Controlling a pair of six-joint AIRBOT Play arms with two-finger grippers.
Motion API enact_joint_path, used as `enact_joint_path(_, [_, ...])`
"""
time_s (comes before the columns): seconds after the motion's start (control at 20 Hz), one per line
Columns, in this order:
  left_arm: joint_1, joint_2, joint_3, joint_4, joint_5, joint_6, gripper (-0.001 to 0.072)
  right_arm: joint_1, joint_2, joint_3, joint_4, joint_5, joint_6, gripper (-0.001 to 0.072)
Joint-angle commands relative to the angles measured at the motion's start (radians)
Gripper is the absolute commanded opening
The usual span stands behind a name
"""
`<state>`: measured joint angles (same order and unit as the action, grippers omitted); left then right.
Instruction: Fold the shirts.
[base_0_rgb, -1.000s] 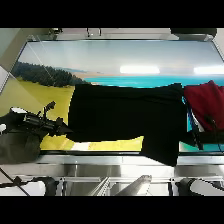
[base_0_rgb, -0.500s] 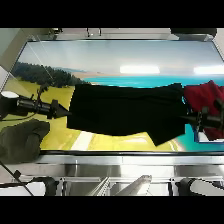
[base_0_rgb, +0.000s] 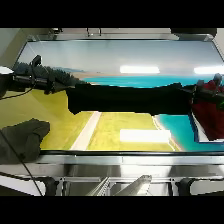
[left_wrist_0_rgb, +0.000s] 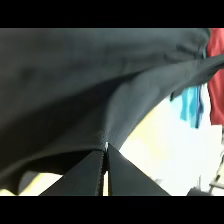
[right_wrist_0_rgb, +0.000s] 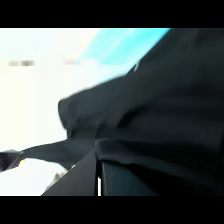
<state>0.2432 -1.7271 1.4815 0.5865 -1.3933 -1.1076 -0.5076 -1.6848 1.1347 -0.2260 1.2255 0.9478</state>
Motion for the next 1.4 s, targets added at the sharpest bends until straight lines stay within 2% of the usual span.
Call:
enact_joint_path(0.0, [-0.029, -0.182, 0.209, -0.041, 0.042, -0.027, 0.0022, 0.04, -0.13, 0.103, 0.033, -0.109, 0.002, 0.0017])
enact_joint_path(0.25, [-0.07, -0.414, 0.493, -0.04, 0.056, -0.084, 0.0027, 0.047, -0.229, 0.146, 0.036, -0.162, -0.031, 0.0018])
enact_joint_path(0.35, [-0.072, -0.471, 0.573, -0.039, 0.068, -0.088, 0.0258, 0.046, -0.23, 0.152, 0.037, -0.174, -0.071, 0.0038])
enact_joint_path(0.4, [-0.072, -0.483, 0.593, -0.039, 0.071, -0.088, 0.0258, 0.044, -0.229, 0.162, 0.037, -0.17, -0.082, 0.0172])
enact_joint_path(0.45, [-0.063, -0.477, 0.592, -0.039, 0.086, -0.088, 0.0259, 0.04, -0.228, 0.179, 0.036, -0.146, -0.09, 0.0254])
enact_joint_path(0.55, [-0.039, -0.454, 0.592, -0.04, 0.095, -0.088, 0.0259, 0.029, -0.223, 0.234, 0.026, -0.08, -0.137, 0.0255])
enact_joint_path(0.6, [-0.02, -0.435, 0.591, -0.04, 0.095, -0.088, 0.0258, 0.021, -0.215, 0.267, 0.0, -0.061, -0.136, 0.0278])
enact_joint_path(0.7, [0.0, -0.388, 0.591, -0.042, 0.07, -0.09, 0.0258, -0.001, -0.183, 0.32, -0.085, -0.058, -0.135, 0.0552])
enact_joint_path(0.75, [0.001, -0.36, 0.59, -0.041, 0.049, -0.09, 0.0258, -0.008, -0.167, 0.345, -0.142, -0.059, -0.119, 0.0603])
enact_joint_path(0.85, [-0.016, -0.315, 0.589, -0.034, 0.01, -0.09, 0.0236, -0.013, -0.151, 0.385, -0.285, -0.055, -0.029, 0.0603])
enact_joint_path(0.9, [-0.034, -0.296, 0.589, -0.023, -0.015, -0.089, 0.005, -0.01, -0.15, 0.393, -0.35, -0.037, 0.021, 0.0603])
enact_joint_path(0.95, [-0.053, -0.283, 0.589, -0.008, -0.025, -0.087, 0.0013, -0.003, -0.151, 0.393, -0.395, -0.005, 0.055, 0.0603])
enact_joint_path(1.15, [-0.136, -0.256, 0.511, -0.002, 0.007, -0.087, 0.0013, 0.038, -0.156, 0.393, -0.578, 0.059, 0.136, 0.0601])
enact_joint_path(1.35, [-0.218, -0.257, 0.435, -0.002, 0.005, -0.069, 0.0013, 0.039, -0.186, 0.392, -0.609, 0.072, 0.157, 0.06])
